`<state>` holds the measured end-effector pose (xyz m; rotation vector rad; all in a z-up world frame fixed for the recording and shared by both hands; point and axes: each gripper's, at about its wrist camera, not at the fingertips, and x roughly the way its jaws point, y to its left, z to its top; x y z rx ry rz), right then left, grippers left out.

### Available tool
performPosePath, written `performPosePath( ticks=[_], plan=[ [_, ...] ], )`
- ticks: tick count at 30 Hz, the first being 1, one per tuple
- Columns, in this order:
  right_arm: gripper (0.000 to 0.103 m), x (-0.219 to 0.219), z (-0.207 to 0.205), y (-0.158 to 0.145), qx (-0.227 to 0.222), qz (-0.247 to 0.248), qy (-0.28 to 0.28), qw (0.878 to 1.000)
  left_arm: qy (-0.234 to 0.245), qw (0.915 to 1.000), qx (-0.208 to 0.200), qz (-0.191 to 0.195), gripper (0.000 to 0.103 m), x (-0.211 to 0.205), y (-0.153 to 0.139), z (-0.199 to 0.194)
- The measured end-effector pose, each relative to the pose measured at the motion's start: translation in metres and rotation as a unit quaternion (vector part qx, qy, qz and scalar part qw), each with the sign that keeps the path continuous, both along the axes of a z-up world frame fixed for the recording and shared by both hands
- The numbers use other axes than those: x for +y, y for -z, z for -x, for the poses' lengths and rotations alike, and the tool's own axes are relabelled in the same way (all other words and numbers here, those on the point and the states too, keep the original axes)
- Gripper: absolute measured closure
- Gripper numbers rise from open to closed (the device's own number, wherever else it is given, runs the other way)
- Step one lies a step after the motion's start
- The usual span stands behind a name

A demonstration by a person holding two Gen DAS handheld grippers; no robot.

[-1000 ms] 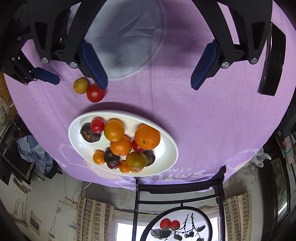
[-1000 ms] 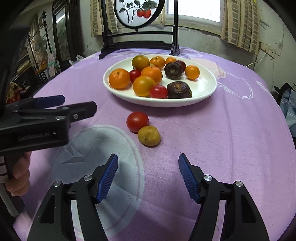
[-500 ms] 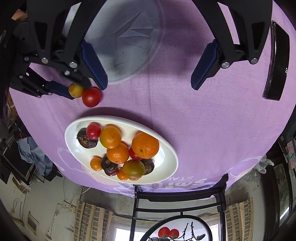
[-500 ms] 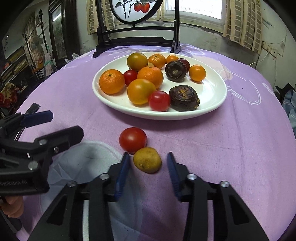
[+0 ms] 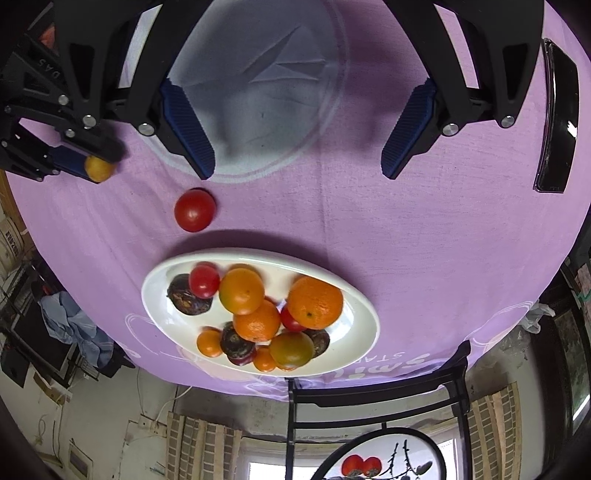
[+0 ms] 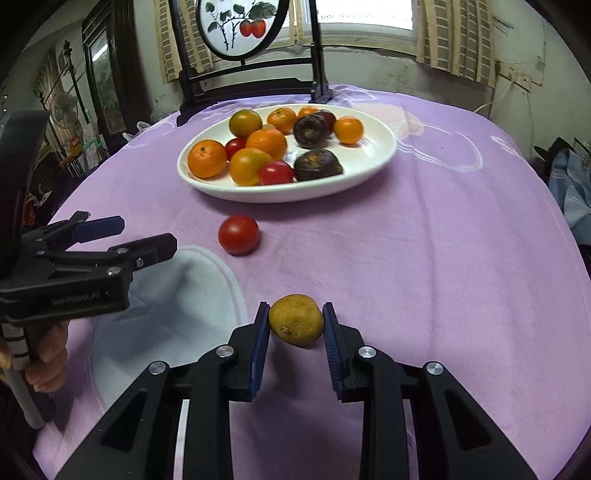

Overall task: Organize fruits
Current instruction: 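Grasp the small yellow fruit with the right tool while the left tool grasps the red tomato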

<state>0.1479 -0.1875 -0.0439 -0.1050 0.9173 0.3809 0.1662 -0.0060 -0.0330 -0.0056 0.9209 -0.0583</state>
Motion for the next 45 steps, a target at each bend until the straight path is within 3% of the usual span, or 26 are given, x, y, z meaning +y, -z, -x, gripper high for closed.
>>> performPosePath(
  ticks=[5,10,15,19,22,32,37,39,45],
  plan=[
    [0.074,-0.014,0.004,-0.002,-0.001,-0.009,0.012,1.000,0.009,0.9998,0.018,0.003,0.014,-0.014,0.003,0.002],
    [0.074,-0.021,0.005,-0.009,-0.017,-0.014,0.017,1.000,0.017,0.9993,0.016,-0.031,0.014,-0.034,0.006,0.000],
    [0.074,-0.028,0.004,-0.010,-0.015,-0.021,0.026,0.999,0.033,0.9981,0.028,-0.045,0.030,-0.049,0.013,-0.007],
    [0.074,-0.026,0.006,-0.012,-0.021,-0.019,0.022,0.999,0.027,0.9980,0.032,-0.048,0.032,-0.056,0.014,-0.019],
    [0.074,-0.025,0.007,-0.013,-0.023,-0.020,0.019,0.999,0.029,0.9982,0.039,-0.035,0.043,-0.060,0.013,-0.029],
    [0.074,-0.025,0.008,-0.013,-0.021,-0.021,0.019,0.999,0.027,0.9980,0.043,-0.039,0.046,-0.076,0.014,-0.045],
    [0.074,-0.026,0.008,-0.013,-0.020,-0.026,0.019,0.999,0.035,0.9977,0.034,-0.047,0.059,-0.078,0.013,-0.045],
    [0.074,-0.026,0.008,-0.012,-0.022,-0.022,0.022,0.999,0.045,0.9973,0.030,-0.051,0.073,-0.079,0.013,-0.042],
    [0.074,-0.026,0.008,-0.013,-0.027,-0.024,0.022,0.999,0.047,0.9976,0.036,-0.034,0.074,-0.072,0.009,-0.031]
  ],
)
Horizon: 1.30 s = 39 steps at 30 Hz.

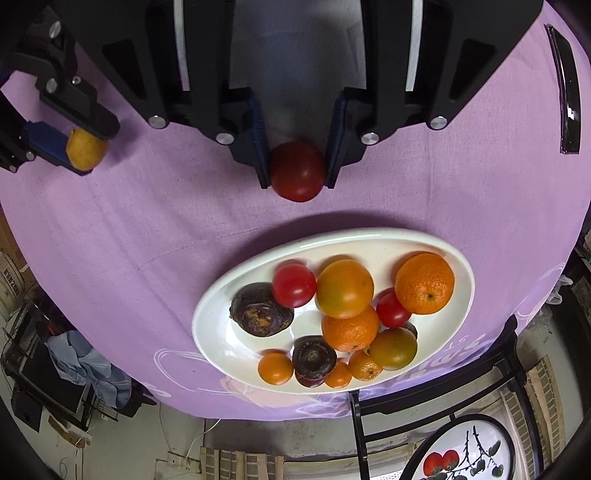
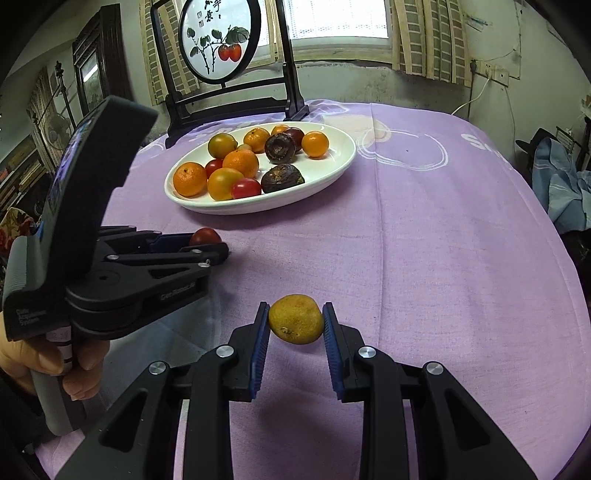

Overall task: Organize fruits
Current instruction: 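Grasp the small yellow fruit with the right tool while the left tool grasps the red tomato, then carry the yellow fruit and tomato over the white plate and open both tools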

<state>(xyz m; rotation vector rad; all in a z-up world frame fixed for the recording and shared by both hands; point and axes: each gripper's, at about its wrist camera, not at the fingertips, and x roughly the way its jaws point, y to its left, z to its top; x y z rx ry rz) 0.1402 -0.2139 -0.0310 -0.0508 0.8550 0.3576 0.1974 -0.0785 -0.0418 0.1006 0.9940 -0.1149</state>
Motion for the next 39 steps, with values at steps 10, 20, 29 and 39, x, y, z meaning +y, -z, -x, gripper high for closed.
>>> performPosePath(
  ticks=[10,20,29,39],
  plan=[
    [0.074,0.007,0.000,0.002,0.006,-0.013,-0.011,1.000,0.020,0.9993,-0.031,0.010,0.074,0.022,-0.025,0.036],
    [0.074,0.021,-0.002,-0.027,-0.010,-0.042,-0.035,0.998,0.034,0.9972,-0.059,0.031,0.075,0.036,-0.055,0.049],
    [0.074,0.041,-0.030,-0.067,-0.063,-0.036,-0.050,0.996,0.031,0.9949,-0.094,0.020,0.075,0.042,-0.081,0.025],
    [0.074,0.066,-0.085,-0.067,-0.068,-0.033,-0.049,0.996,-0.012,0.9953,-0.092,0.028,0.075,0.059,-0.082,-0.037]
  ],
)
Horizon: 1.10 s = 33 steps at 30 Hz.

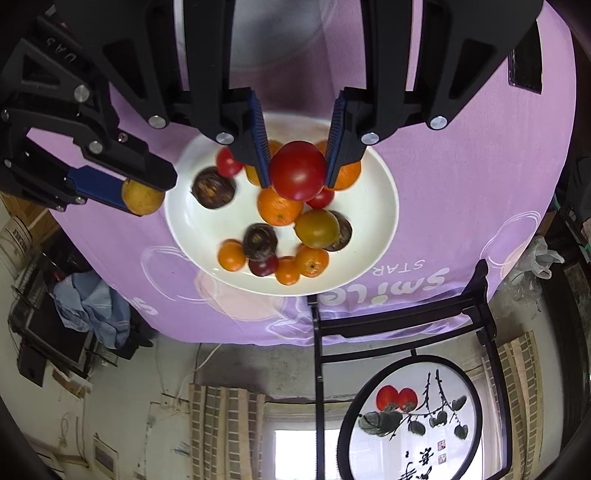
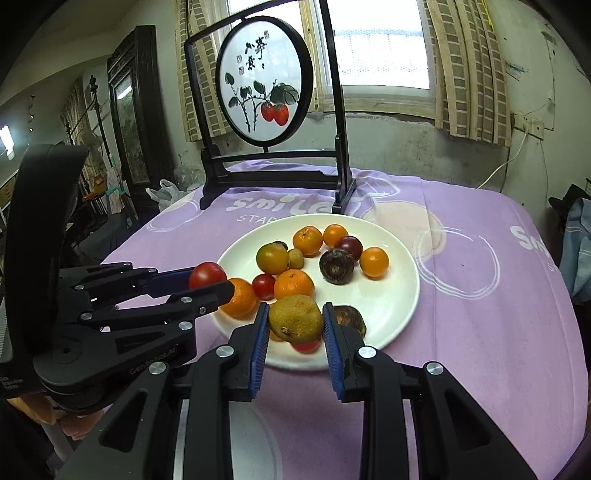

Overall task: Organize fruits
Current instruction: 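Carry the yellow fruit and tomato over the white plate and open both tools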

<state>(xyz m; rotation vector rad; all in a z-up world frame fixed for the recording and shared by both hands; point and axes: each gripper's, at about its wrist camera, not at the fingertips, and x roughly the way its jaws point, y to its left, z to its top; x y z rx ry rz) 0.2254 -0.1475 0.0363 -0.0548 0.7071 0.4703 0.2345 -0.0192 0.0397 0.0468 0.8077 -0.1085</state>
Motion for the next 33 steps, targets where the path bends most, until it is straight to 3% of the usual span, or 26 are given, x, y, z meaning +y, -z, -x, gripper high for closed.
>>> performPosePath(
  ticks=[20,25,29,33],
  plan=[
    [0.074,0.013,-0.066,0.044,0.033,0.028,0.034,0.998,-0.031,0.9991,0.028,-0.007,0.075,-0.001,0.032,-0.069],
    [0.067,0.006,-0.072,0.046,0.036,0.013,0.051,0.998,-0.038,0.9988,0.031,-0.007,0.074,-0.002,0.035,-0.073],
    [0.064,0.002,-0.070,0.044,0.034,0.013,0.053,0.998,-0.056,0.9983,0.010,-0.017,0.052,0.000,0.028,-0.070],
    [0.059,-0.004,-0.065,0.042,0.034,0.007,0.058,0.998,-0.055,0.9983,0.003,-0.018,0.048,-0.002,0.023,-0.063]
  ],
)
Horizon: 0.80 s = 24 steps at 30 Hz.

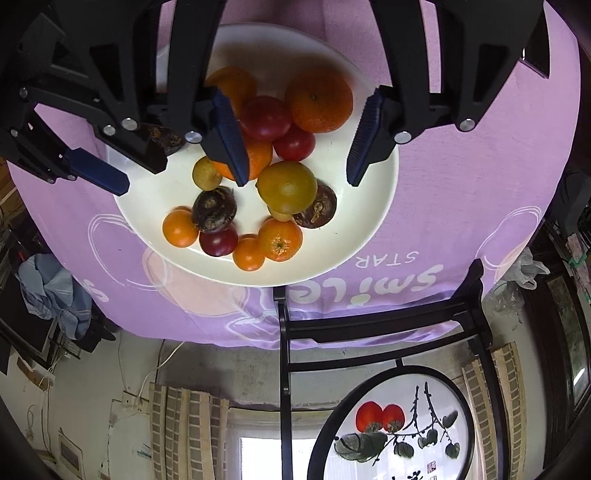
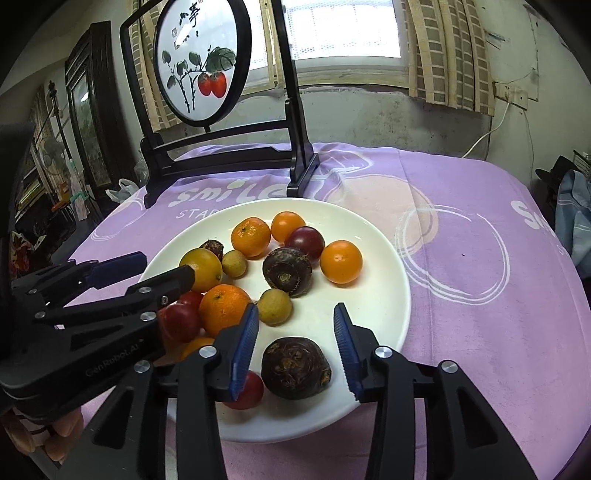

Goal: Organize fruits

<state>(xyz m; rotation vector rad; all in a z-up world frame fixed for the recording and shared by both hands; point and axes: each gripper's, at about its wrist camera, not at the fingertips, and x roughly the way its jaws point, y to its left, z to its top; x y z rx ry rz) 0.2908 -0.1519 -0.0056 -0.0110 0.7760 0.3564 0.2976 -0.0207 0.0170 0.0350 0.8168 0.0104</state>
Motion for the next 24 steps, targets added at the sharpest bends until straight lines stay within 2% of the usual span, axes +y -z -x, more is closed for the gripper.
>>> performPosePath(
  ticks=[5,11,14,17,18,24],
  plan=[
    [0.058,-0.005,0.007,-0.003,-0.002,-0.004,0.005,1.000,0.001,0.9999,0.006,0.011,0.047,-0.001,0.000,0.009],
    [0.039,-0.014,0.022,-0.006,0.000,-0.009,0.023,1.000,-0.004,0.9994,0.020,0.028,0.046,0.001,0.004,0.029],
    [0.031,-0.017,0.033,-0.006,0.001,-0.004,0.025,1.000,-0.008,0.9993,0.021,0.029,0.039,0.003,0.006,0.043],
    [0.012,-0.022,0.044,-0.003,0.006,0.004,0.042,0.999,-0.019,0.9992,0.019,0.029,0.028,0.008,0.006,0.058],
    [0.009,-0.025,0.049,-0.001,0.011,0.001,0.042,0.999,-0.022,0.9991,0.018,0.030,0.025,0.010,0.007,0.062],
    [0.004,-0.024,0.082,0.005,0.010,0.024,0.030,0.999,-0.026,0.9991,0.020,0.029,0.016,0.017,0.008,0.091]
  ],
)
